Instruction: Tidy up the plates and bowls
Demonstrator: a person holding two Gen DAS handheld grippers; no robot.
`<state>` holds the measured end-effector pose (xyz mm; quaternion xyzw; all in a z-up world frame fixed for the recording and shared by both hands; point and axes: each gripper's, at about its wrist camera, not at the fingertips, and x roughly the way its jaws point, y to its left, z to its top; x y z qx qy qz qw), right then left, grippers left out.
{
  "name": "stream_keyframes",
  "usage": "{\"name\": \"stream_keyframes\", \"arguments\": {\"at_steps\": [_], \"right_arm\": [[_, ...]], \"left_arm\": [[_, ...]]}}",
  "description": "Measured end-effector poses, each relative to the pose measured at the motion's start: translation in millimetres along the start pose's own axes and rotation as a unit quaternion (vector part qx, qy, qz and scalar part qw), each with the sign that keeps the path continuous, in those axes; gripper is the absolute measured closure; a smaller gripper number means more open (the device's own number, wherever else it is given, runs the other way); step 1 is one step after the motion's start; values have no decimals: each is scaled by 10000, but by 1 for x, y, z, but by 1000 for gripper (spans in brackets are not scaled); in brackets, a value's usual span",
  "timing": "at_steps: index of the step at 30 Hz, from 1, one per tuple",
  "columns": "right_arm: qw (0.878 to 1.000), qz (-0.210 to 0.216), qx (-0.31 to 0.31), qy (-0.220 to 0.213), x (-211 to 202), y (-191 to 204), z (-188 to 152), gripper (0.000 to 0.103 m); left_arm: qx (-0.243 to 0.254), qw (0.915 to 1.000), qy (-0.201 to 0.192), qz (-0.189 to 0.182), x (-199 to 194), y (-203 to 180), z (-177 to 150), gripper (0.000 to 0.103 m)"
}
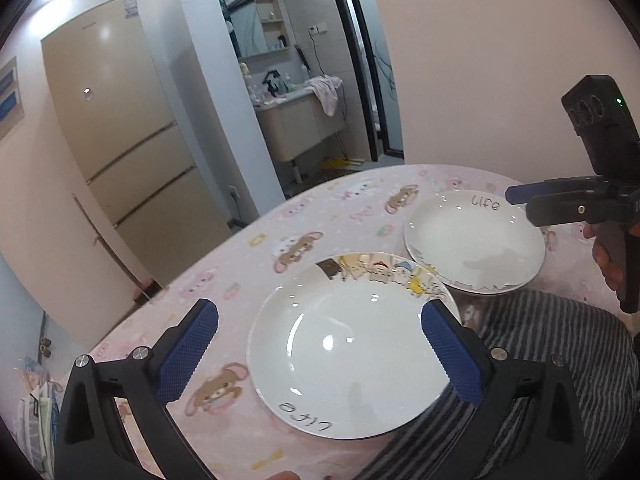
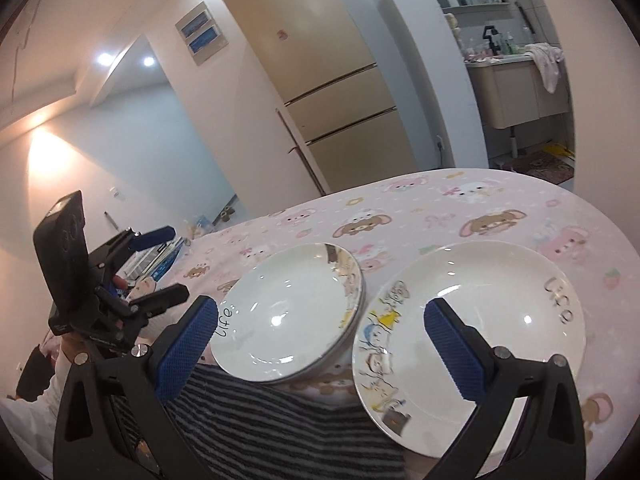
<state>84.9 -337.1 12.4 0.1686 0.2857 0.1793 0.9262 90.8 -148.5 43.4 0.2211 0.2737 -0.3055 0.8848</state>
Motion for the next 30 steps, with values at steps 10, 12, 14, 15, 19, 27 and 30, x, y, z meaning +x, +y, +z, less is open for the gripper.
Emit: {"name": "stream_keyframes", "arguments": {"at_steps": [10,12,14,15,19,27,30], "right_arm": [[9970,-521,527,-209,-61,-50,-32,0],[9959,-616,621,-235,-73,-64,-36,0],[9946,-689,737,-239,-83,-78,-41,0],[9940,-709,807,-218,-85,-84,-43,0],[9921,-491,1139,-186,-92,-105,-55,0],[9818,-508,1828,-108,-87,-135,-72,18],[9790,-330,2010,-66,-83,-140,-75,35]], "left_arm": [[-213,9959,215,-849,26,-33,42,0],[-238,9936,251,-1075,31,-36,48,0],[-270,9906,388,-1284,41,-43,55,0],[-302,9891,467,-1363,45,-46,57,0],[-445,9788,797,-1836,66,-56,65,0],[-477,9743,1263,-1803,113,-68,84,0],[-533,9703,1357,-1931,128,-67,93,0]]}}
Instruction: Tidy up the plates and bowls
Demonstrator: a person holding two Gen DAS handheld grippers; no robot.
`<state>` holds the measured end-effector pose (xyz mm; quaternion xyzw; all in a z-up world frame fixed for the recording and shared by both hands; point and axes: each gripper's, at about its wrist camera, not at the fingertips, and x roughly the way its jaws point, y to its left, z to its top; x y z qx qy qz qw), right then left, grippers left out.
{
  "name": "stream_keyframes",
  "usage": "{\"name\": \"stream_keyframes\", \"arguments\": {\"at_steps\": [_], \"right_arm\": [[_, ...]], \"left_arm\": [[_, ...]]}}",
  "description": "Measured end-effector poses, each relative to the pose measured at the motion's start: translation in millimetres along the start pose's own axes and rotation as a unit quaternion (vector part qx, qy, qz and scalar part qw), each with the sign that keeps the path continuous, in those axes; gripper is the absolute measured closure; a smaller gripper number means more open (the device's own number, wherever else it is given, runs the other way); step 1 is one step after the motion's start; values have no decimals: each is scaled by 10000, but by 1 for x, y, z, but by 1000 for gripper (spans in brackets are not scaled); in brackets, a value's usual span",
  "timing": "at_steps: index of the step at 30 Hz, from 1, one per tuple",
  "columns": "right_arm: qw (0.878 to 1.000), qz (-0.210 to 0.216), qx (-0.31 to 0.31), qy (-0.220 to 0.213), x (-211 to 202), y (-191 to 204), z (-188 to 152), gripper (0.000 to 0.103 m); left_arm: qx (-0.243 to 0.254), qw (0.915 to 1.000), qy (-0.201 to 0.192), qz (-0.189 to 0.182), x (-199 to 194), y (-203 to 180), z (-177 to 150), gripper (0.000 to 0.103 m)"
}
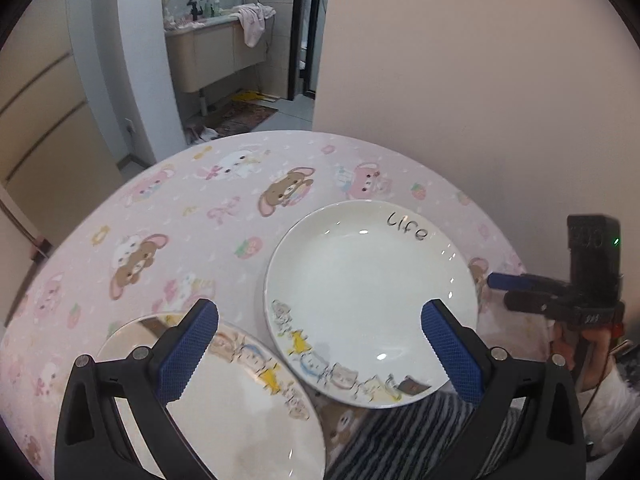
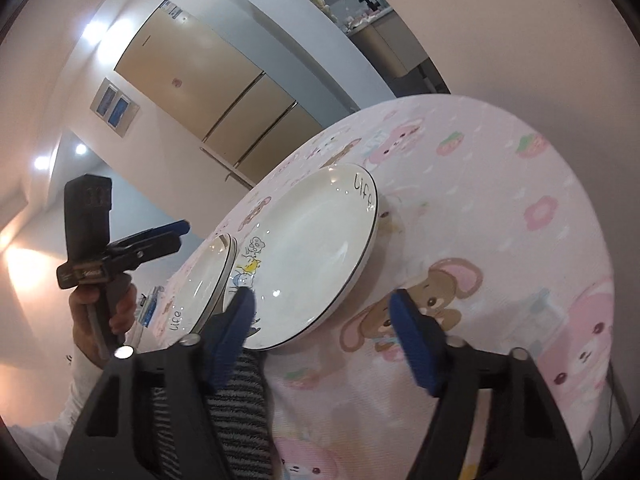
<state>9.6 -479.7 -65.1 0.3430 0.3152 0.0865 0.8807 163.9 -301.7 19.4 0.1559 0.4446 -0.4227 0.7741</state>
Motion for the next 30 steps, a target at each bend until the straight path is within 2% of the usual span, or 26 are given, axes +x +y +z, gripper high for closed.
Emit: {"name": "stream_keyframes", "arguments": {"at_steps": [1,5,7,8,10,14,20,22,24,25,26,27,30], "right_arm": [[10000,-13,23,-27,0,-1,0,36],[9999,-24,85,-113,3,-1,5,49],[9998,-87,113,-111,7,-1,8,57],[9998,-93,148,-117,9,-2,9,60],[9994,-137,271,-142,12,-5,11,66],[9988,-127,470,-110,21,-10,12,72],[9987,-291,411,-68,28,-7,12,73],[9986,-296,436,-52,28,-9,12,76],[9983,-307,487,-33,29,-11,12,79],[9982,-312,513,-18,30,-12,11,80],[9981,-336,517,-15,31,-11,11,81],[9978,-384,534,-45,31,-10,10,82],[9970,-507,570,-95,30,-9,8,87]], "left_arm": [[-86,9999,46,-112,3,4,3,0],[-327,9981,358,-370,25,17,13,0],[-499,9960,498,-555,38,25,15,6],[-561,9950,561,-599,44,28,15,13],[-678,9933,723,-587,57,36,14,18],[-878,9906,795,-688,69,49,14,47],[-646,9902,1123,-524,79,51,13,65],[-587,9889,1264,-524,87,53,10,66],[-521,9877,1371,-540,94,53,9,75],[-526,9875,1385,-530,96,54,9,77],[-502,9882,1375,-459,97,54,9,85],[-450,9890,1340,-428,96,55,9,87],[-549,9880,1289,-644,96,62,6,89]]}}
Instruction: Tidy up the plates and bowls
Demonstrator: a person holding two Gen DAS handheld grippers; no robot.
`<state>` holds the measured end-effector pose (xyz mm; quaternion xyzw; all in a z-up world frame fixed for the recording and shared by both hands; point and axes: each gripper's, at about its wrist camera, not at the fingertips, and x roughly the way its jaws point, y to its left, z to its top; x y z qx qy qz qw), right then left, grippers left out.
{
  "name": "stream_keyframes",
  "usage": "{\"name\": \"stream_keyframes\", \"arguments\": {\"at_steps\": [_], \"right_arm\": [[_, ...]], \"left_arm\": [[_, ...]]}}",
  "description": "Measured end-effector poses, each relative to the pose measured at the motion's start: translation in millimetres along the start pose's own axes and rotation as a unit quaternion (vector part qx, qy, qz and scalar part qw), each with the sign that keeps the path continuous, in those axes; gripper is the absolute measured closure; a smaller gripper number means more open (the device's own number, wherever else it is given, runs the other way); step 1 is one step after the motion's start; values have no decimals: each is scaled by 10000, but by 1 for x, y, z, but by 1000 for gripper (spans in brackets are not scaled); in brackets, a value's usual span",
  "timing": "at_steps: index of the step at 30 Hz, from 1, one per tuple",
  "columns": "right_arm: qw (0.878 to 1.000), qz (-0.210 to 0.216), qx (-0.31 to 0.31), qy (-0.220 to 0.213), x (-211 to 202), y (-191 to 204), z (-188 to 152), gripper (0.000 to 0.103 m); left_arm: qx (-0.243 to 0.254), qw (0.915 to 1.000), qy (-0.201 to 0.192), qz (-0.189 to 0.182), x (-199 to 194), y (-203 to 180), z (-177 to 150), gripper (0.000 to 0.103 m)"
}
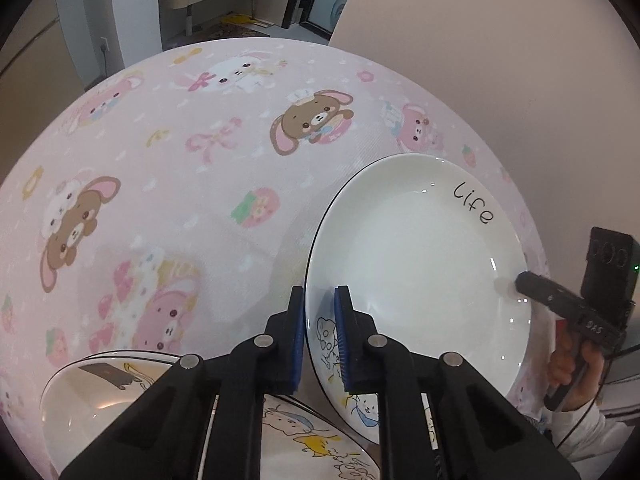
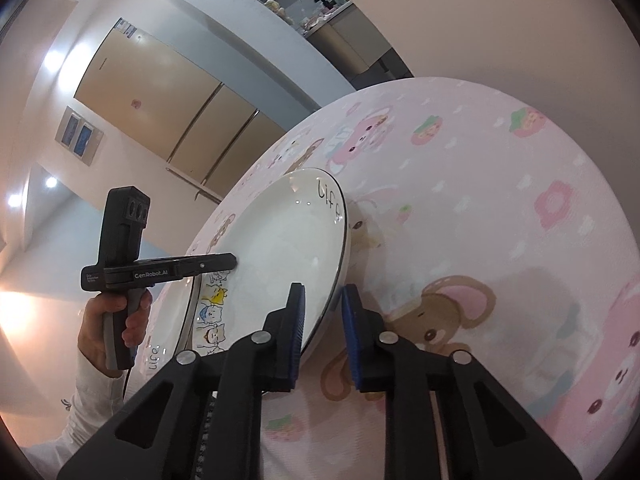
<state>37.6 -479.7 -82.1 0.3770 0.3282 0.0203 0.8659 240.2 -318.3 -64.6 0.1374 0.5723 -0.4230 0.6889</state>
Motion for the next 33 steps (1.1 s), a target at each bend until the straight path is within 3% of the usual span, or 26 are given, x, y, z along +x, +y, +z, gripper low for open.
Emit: {"name": "stream_keyframes", "arguments": {"at_steps": [7,10,13,18,27,33], "right_arm": [[9999,-144,76,17,6,1,-1,87],[9997,-189,155,-35,9,-1,-1,87],[9973,373,629,-120,9,-16,1,91],[9965,419,652,-325,2,-18,10,94],[9981,456,121,-384,-15,30,28,94],[9971,638,-363,-176,1,81,23,94]], "left_arm": [[-120,9997,-145,-160,-3,4,-2,91],[-200,9984,-518,-140,-17,1,-2,92],[-212,9966,-765,-207,-30,-2,0,93],[-88,9958,-905,-116,-46,-14,4,94],[-283,9911,-1299,-103,-99,-7,-17,94],[-573,9841,-1669,228,-144,20,-69,94]]}}
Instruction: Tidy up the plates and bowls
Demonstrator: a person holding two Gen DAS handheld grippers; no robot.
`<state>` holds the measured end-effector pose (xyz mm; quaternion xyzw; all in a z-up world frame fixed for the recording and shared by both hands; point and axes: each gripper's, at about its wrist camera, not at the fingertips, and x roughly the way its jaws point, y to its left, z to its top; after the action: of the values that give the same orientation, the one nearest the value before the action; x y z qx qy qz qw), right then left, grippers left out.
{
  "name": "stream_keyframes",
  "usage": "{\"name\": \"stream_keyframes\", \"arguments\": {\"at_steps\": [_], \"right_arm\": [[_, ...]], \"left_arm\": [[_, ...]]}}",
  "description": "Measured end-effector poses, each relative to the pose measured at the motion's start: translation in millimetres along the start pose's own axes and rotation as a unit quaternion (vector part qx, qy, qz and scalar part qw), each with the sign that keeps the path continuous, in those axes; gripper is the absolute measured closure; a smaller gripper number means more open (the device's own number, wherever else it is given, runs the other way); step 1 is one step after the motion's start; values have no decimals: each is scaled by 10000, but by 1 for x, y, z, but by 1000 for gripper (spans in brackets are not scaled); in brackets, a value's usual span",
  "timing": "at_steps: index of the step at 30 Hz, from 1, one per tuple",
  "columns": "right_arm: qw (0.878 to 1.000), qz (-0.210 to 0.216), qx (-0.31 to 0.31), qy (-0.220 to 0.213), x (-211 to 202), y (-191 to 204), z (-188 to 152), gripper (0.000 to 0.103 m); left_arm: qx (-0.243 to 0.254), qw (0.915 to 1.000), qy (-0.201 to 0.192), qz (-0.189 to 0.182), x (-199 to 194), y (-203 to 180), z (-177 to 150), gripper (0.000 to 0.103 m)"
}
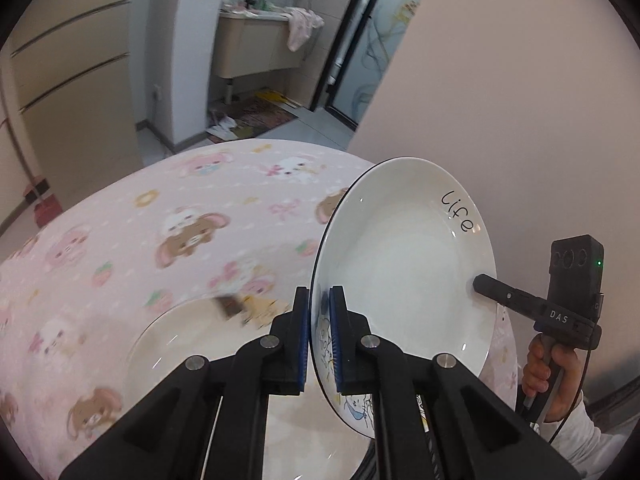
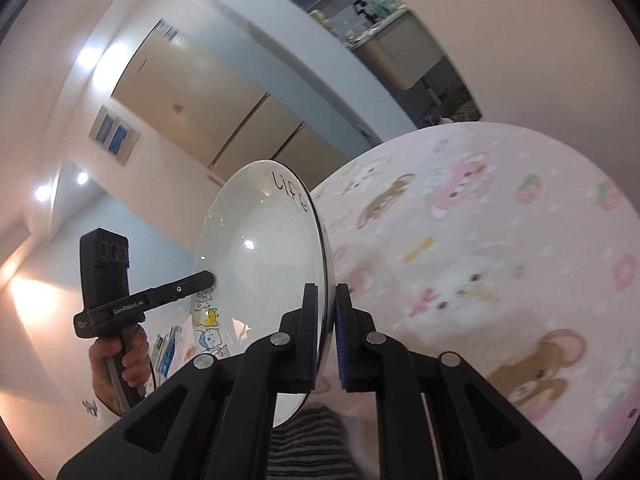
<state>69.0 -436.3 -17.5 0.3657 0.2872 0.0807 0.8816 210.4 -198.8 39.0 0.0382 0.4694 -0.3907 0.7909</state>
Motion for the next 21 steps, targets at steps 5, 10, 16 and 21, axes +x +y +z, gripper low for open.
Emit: {"name": "stream_keyframes", "arguments": {"at_steps": [5,10,16,21], "right_arm": [[9987,192,-194,430,41,31,-23,94],[9956,254,-503,753,75,62,-44,94],[9917,53,-764,1033,104,81,-45,93],[9886,-138,-931,1175,114,81,-45,93]], "left_arm": [[-380,9987,-112,328,-35,42,-38,94],[-653,9972,-207,292,-57,79,-61,94],[-731,9958,-382,402,-66,96,-76,94],[-885,9953,-278,271,-57,108,-85,94]]}}
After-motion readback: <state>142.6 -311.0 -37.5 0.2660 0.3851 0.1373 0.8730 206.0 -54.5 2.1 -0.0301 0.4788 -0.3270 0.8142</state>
